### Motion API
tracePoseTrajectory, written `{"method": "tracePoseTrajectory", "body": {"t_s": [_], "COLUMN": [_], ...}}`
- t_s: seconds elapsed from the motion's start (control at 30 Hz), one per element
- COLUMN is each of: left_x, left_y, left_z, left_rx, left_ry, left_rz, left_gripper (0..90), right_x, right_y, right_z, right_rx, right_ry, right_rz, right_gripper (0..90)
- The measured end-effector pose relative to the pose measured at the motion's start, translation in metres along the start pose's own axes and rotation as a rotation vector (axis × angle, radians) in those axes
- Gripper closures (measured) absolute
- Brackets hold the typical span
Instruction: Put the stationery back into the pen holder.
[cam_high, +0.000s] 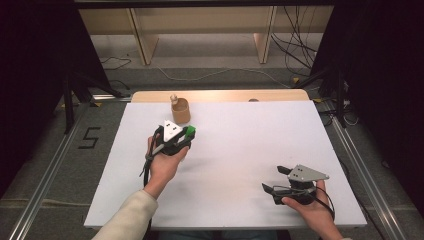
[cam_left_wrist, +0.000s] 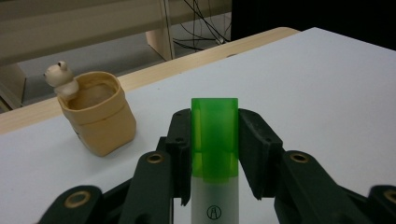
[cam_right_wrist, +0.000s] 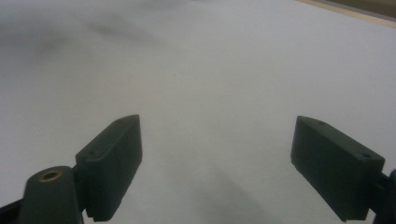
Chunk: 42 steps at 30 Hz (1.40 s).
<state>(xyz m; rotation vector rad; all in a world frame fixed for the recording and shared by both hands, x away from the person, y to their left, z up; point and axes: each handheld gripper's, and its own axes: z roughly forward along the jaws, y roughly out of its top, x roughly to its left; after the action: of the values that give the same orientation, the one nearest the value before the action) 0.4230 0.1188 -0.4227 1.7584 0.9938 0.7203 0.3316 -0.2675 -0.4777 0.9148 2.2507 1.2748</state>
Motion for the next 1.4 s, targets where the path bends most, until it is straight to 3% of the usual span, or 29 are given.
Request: {"method": "tracePoseTrajectory", "body": {"t_s": [0.3, 0.67, 1.4], "left_x": [0.005, 0.011, 0.030], "left_y": [0.001, 0.003, 0.011], "left_z": [0.001, 0.005, 0.015], "left_rx": [-0.007, -0.056, -0.060], "left_ry": [0.004, -0.007, 0.021], "left_rz": [0.003, 0.035, -0.011], "left_gripper": [67.0, 67.0, 67.0], "right_x": [0.000, 0.000, 0.001], "right_y": [0.000, 0.000, 0.000], "right_z": [0.000, 0.001, 0.001], "right_rx": [0.000, 0.002, 0.000], "right_ry": [-0.001, 0.002, 0.000], "right_rz": [0.002, 0.005, 0.009], "right_gripper": [17.4, 17.4, 17.4]}}
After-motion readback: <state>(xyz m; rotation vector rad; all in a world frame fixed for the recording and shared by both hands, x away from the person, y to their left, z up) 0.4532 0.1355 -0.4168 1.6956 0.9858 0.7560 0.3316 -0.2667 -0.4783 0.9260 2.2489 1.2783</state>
